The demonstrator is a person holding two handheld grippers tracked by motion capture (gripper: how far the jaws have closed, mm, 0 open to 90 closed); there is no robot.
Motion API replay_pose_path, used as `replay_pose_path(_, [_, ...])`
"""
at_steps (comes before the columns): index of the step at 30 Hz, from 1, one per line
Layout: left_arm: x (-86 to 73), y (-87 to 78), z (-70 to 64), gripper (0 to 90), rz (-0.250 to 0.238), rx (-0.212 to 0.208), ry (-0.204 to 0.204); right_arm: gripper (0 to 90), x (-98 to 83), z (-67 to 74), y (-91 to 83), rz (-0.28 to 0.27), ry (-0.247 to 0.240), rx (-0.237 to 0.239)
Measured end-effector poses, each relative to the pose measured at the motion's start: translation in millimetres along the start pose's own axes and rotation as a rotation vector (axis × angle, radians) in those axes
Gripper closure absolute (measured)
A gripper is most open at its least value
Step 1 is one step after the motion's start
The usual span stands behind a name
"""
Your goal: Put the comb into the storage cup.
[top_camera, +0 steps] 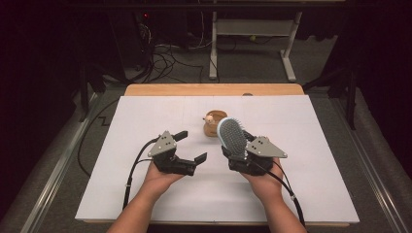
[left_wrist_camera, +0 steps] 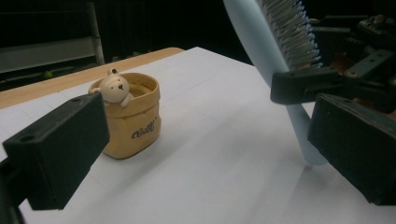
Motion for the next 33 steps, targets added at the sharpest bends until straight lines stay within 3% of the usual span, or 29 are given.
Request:
replay_pose_path(18, [8.8,-4.1,-4.9,0.1,-0.011,-0.013,-0.002,20.4,-1.2,15.3,-2.7,-0.021,-0.054,0.012])
replay_pose_path(33, [12.0,-3.3,-8.4,0.2,-0.026,-0.034,-0.017,20.4,-2.6,31.1,2.1,-0.016,-0.077,0.052])
Point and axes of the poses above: each handheld gripper's, and its own axes: y roughly forward along the jaws, x roughly out of its top, z roughly to its left, the point moved 1 cm from there along y, roughly forward along the jaws, and after that the axes turned 8 degrees about y, right-handed, at the moved point
